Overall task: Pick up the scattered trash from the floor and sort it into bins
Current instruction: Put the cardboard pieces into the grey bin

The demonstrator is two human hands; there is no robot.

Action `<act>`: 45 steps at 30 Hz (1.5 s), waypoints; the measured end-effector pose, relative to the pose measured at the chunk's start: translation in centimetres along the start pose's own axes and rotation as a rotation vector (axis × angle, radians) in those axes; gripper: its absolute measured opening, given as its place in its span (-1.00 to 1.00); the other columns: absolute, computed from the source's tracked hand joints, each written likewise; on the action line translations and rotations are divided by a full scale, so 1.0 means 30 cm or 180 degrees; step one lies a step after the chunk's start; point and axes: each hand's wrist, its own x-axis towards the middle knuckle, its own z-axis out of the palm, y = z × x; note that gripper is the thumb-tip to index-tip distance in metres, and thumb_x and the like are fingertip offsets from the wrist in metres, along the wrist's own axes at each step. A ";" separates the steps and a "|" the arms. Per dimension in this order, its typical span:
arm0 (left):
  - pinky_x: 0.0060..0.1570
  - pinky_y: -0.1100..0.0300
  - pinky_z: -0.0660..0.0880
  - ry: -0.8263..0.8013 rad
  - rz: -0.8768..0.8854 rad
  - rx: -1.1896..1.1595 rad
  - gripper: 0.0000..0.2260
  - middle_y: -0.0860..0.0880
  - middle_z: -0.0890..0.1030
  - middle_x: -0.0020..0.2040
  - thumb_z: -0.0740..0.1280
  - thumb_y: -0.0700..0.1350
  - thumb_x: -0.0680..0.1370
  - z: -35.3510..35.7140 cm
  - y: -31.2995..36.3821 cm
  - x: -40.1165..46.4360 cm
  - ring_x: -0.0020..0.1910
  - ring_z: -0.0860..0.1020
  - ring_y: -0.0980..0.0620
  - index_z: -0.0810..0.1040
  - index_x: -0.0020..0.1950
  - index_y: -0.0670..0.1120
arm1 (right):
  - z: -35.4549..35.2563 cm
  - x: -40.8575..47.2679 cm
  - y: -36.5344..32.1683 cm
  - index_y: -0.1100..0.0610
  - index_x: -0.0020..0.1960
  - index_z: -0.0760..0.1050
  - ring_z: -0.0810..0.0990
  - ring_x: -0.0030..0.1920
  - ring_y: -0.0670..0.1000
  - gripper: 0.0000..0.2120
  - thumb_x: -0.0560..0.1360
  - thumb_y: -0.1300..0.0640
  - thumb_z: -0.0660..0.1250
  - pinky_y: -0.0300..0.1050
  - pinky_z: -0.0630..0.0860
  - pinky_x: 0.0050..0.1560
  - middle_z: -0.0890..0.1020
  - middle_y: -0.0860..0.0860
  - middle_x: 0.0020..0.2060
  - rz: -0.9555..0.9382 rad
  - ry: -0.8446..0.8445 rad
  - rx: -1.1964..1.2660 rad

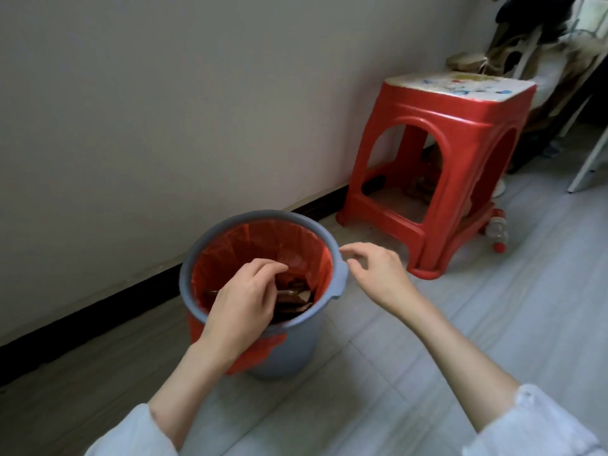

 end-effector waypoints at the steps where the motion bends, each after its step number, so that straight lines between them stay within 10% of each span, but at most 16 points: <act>1: -0.15 0.10 0.56 -0.0037 0.0223 -0.0031 -0.74 0.04 0.57 0.05 0.15 -0.19 0.51 0.014 0.054 0.013 0.00 0.56 0.02 0.55 0.11 -0.06 | -0.046 -0.019 0.033 0.09 0.16 0.57 0.54 0.18 0.01 -0.72 0.51 0.25 0.23 -0.28 0.31 0.17 0.62 0.02 0.13 0.0114 -0.0003 -0.0023; 8: -0.29 0.15 0.50 -0.1035 0.1549 -0.0141 -0.66 -0.04 0.61 -0.02 0.05 -0.20 0.47 0.279 0.512 0.011 -0.10 0.58 -0.09 0.56 0.09 -0.10 | -0.312 -0.448 0.381 0.14 0.12 0.59 0.57 0.05 -0.09 -0.79 0.52 0.19 0.28 -0.31 0.39 0.15 0.64 -0.02 0.06 0.1180 -0.0197 0.0294; 15: 0.08 0.14 0.42 -0.2664 0.2338 -0.0183 -0.65 0.01 0.48 0.26 0.09 -0.22 0.57 0.683 0.856 -0.232 0.23 0.43 -0.02 0.44 0.31 -0.01 | -0.382 -1.173 0.797 0.17 0.04 0.62 0.61 0.04 0.03 -0.84 0.51 0.22 0.31 -0.18 0.42 0.14 0.67 0.07 -0.01 0.3004 0.0530 0.0428; 20: -0.19 0.21 0.53 -0.2822 0.2535 -0.0945 -0.68 -0.05 0.59 -0.05 0.33 -0.20 0.28 0.792 1.066 -0.585 -0.07 0.55 -0.06 0.56 0.02 -0.08 | -0.338 -1.504 0.868 0.16 0.19 0.54 0.52 0.21 0.08 -0.74 0.51 0.19 0.29 -0.12 0.34 0.26 0.59 0.09 0.16 0.3792 0.0335 0.0069; 25: 0.16 0.03 0.48 -0.2851 0.3559 -0.0775 -0.64 -0.02 0.57 0.16 0.38 -0.13 0.35 0.866 1.155 -0.810 0.22 0.49 -0.06 0.53 0.15 -0.02 | -0.324 -1.610 0.904 0.04 0.38 0.35 0.40 0.31 0.06 -0.45 0.43 -0.03 0.37 -0.09 0.33 0.30 0.45 0.01 0.31 0.4233 -0.0383 -0.0324; 31: 0.15 -0.01 0.48 -0.2801 0.3194 -0.0581 -0.71 -0.03 0.61 0.06 0.22 -0.11 0.39 0.984 1.221 -0.735 0.15 0.55 -0.09 0.59 0.07 -0.02 | -0.327 -1.548 0.923 -0.03 0.11 0.55 0.58 0.06 0.13 -0.80 0.53 0.06 0.24 -0.10 0.49 -0.05 0.65 0.05 0.01 0.4122 -0.0560 -0.0709; 39: 0.21 -0.02 0.35 -0.3885 0.0495 -0.0177 -0.59 -0.15 0.36 0.29 0.25 -0.05 0.55 1.180 1.304 -0.575 0.29 0.32 -0.15 0.28 0.35 -0.14 | -0.230 -1.534 0.995 0.13 0.33 0.29 0.41 0.22 0.11 -0.59 0.49 0.23 0.21 -0.01 0.41 0.15 0.42 0.07 0.23 0.3777 -0.0417 -0.1166; 45: 0.18 0.04 0.29 -0.3824 0.0875 0.0573 -0.60 -0.10 0.44 0.22 0.34 0.01 0.47 1.233 1.222 -0.549 0.24 0.35 -0.10 0.41 0.25 -0.11 | -0.143 -1.568 1.004 0.22 0.09 0.48 0.56 0.05 0.21 -0.57 0.23 0.30 0.43 0.12 0.51 -0.03 0.56 0.16 0.05 0.3576 -0.0242 -0.1546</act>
